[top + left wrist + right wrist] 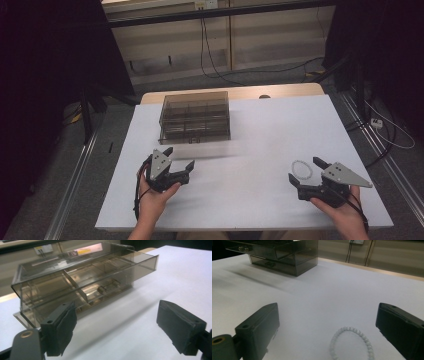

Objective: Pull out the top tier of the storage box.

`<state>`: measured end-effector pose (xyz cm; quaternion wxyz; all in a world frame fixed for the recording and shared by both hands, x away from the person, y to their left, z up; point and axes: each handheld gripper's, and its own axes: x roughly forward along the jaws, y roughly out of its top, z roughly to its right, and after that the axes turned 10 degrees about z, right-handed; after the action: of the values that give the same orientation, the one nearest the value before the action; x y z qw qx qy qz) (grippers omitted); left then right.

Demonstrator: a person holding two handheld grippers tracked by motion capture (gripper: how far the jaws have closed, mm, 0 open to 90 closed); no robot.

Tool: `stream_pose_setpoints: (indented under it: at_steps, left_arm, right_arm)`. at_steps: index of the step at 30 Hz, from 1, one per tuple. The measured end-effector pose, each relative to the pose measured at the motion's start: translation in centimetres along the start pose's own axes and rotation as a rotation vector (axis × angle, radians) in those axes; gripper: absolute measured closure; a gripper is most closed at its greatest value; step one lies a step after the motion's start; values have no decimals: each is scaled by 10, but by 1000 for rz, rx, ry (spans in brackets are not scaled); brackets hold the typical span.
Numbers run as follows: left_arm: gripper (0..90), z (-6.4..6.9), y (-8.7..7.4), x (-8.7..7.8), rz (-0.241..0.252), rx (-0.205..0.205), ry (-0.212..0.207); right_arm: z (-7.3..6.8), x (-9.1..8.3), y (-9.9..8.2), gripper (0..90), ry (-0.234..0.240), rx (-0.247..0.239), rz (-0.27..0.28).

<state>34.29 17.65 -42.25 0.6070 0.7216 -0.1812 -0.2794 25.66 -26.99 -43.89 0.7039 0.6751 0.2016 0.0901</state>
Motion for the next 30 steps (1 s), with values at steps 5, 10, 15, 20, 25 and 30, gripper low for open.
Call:
stream_pose_setpoints:
  at_steps: [5, 10, 15, 20, 25, 30]
  left_arm:
    - [139, -2, -3, -2, -4, -28, -25]
    - [127, -3, -3, -2, 4, -30, -33]
    - [115, -5, -6, -2, -5, -42, -44]
    - [114, -7, -6, -3, -1, -48, -42]
    - [111, -8, -7, -4, -9, -46, -42]
    - [106, -9, -8, -3, -9, -53, -41]
  right_arm:
    - [3, 5, 0, 86, -3, 12, -36]
    - [5, 9, 1, 128, -9, 19, -62]
    - [9, 13, 4, 154, -1, 23, -78]
    - [11, 17, 3, 187, -1, 37, -98]
    - [13, 22, 0, 279, 14, 44, -127]
    - [14, 25, -2, 363, 52, 41, -155]
